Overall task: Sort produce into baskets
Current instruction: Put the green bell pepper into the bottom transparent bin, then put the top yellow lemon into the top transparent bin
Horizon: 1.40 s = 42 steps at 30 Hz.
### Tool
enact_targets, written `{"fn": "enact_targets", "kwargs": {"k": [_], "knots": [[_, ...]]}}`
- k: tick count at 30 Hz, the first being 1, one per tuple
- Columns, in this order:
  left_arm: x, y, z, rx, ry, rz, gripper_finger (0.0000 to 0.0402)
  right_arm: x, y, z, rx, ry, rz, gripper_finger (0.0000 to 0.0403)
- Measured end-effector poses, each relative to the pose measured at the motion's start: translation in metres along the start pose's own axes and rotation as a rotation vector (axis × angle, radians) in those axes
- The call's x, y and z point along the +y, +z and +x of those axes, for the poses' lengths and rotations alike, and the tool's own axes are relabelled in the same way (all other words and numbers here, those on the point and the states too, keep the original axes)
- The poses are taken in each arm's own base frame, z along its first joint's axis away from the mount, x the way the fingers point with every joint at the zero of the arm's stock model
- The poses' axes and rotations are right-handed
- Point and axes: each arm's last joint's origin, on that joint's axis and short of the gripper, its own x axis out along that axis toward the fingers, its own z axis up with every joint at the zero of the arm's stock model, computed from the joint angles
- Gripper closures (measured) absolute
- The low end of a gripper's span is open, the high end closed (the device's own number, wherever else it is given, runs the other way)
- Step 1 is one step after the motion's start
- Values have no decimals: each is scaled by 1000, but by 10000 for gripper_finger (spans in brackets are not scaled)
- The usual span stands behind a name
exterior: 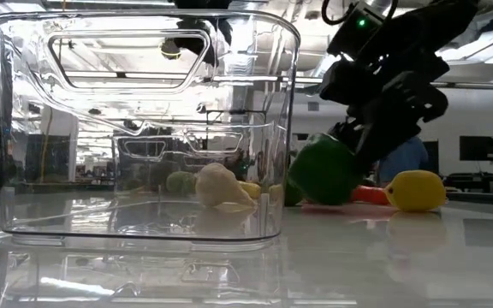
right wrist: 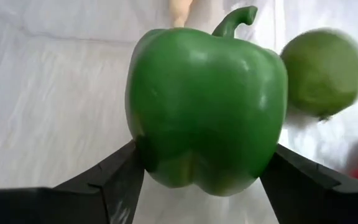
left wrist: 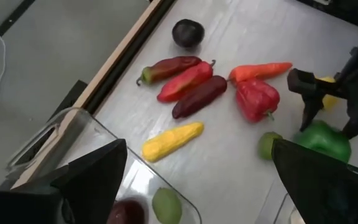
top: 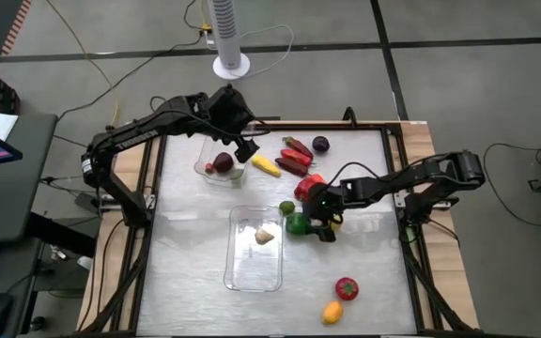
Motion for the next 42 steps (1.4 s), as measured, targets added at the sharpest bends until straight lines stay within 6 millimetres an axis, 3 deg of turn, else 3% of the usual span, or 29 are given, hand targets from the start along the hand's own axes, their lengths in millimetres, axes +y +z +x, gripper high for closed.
{"fn": "enact_targets", "kwargs": {"k": [6,11,14,20,24,30,36,42], "knots": [[1,-2,-6,4,-7,-1,15,-9,11,-29,-52,-52,28,93],[0,-1,-8,-18,-21,-1,15,-10,44,-70,-160,-78,35,93],[0,3,-9,-58,-28,-21,15,-10,67,-84,-225,-50,16,93],[-4,12,-32,-226,-86,-116,15,4,105,-80,-264,73,-91,92],[-18,16,-53,-340,-170,-193,15,16,124,-70,-264,109,-119,81],[-52,5,-78,-397,-200,-82,15,23,132,-70,-201,105,-93,12],[-83,-7,-95,-433,-290,134,15,19,133,-76,-215,-1,79,31],[-103,-35,-85,-464,-485,228,15,12,102,-72,92,-127,303,35]]}}
